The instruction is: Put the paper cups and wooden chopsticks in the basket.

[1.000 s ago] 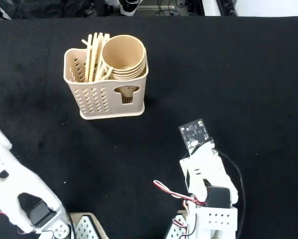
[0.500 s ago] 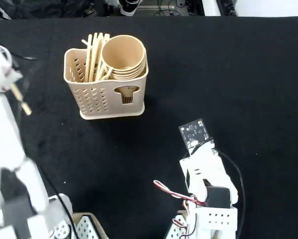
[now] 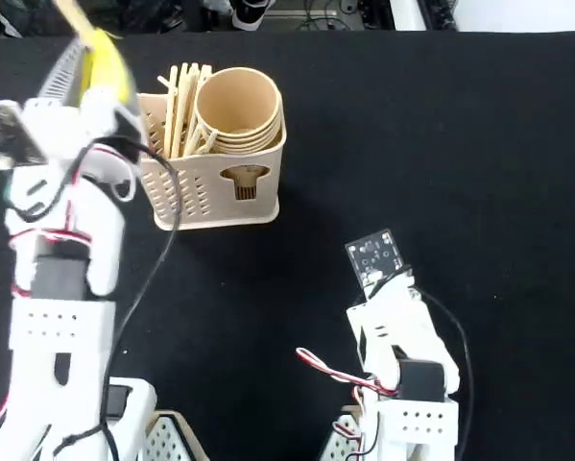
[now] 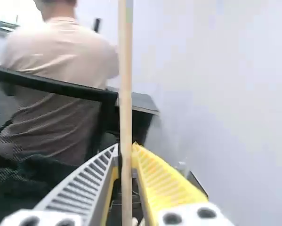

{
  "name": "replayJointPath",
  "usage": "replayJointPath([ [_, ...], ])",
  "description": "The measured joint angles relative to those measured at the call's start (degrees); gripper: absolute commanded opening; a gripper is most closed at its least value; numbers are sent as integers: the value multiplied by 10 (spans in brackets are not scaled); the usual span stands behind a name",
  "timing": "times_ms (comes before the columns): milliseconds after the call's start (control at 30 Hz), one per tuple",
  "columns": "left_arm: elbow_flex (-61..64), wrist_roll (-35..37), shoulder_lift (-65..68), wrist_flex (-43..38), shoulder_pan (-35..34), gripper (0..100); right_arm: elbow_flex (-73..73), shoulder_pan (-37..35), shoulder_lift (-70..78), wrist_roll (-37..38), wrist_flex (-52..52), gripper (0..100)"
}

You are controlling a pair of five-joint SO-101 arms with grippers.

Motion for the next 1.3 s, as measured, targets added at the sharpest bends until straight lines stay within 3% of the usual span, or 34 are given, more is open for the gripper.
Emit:
replayJointPath([
  [300,95,-5,72,-82,1,34,0,0,0,0,0,15],
  [400,117,-6,73,-77,5,90,0,0,0,0,0,15],
  [533,120,-7,61,-2,6,219,0,0,0,0,0,15],
  [767,96,-8,2,159,4,223,0,0,0,0,0,15],
  [967,18,-32,-78,342,-78,223,0,0,0,0,0,14],
  [1100,23,-93,-151,433,-136,144,0,0,0,0,0,13],
  [1233,110,-156,-232,441,-164,37,0,0,0,0,0,13],
  [1300,179,-190,-275,426,-167,30,0,0,0,0,0,13],
])
